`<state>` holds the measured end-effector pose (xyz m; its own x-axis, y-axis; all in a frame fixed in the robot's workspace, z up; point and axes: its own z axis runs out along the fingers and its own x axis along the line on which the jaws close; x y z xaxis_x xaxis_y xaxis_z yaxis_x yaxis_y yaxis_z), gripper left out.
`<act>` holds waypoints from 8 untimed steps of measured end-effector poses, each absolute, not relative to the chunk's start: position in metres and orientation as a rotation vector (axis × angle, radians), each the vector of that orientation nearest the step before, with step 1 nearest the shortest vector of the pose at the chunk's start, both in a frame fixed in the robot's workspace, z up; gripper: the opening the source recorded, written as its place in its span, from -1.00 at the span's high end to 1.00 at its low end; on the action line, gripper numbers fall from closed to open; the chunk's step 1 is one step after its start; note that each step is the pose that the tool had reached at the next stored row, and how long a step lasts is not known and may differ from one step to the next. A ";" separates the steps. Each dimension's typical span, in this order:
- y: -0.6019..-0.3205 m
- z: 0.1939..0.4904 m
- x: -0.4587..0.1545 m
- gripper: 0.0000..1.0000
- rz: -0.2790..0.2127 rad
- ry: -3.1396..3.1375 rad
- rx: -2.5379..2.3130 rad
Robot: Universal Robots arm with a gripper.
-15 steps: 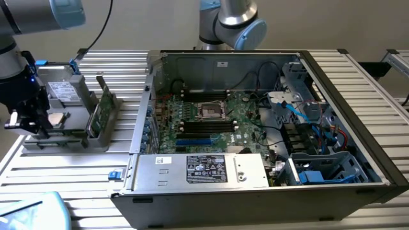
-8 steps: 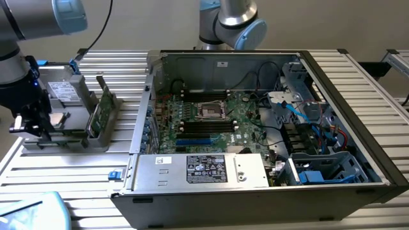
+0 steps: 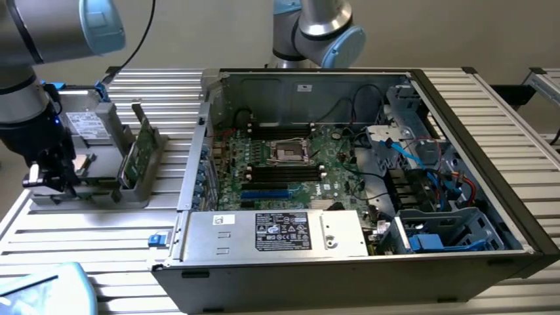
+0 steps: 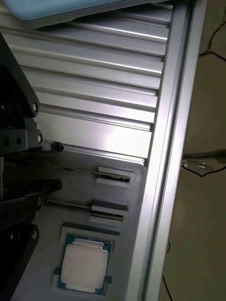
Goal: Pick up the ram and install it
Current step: 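Pick up the ram and move it above insertion slot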
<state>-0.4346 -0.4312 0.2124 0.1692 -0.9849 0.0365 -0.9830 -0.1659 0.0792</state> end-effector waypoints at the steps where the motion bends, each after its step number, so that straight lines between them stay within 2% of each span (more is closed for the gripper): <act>1: -0.431 0.211 -0.435 0.26 -0.035 -1.970 2.338; 8: -0.431 0.199 -0.435 0.26 -0.037 -1.970 2.345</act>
<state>-0.4345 -0.4313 0.1994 0.1733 -0.9843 0.0319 -0.9824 -0.1705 0.0758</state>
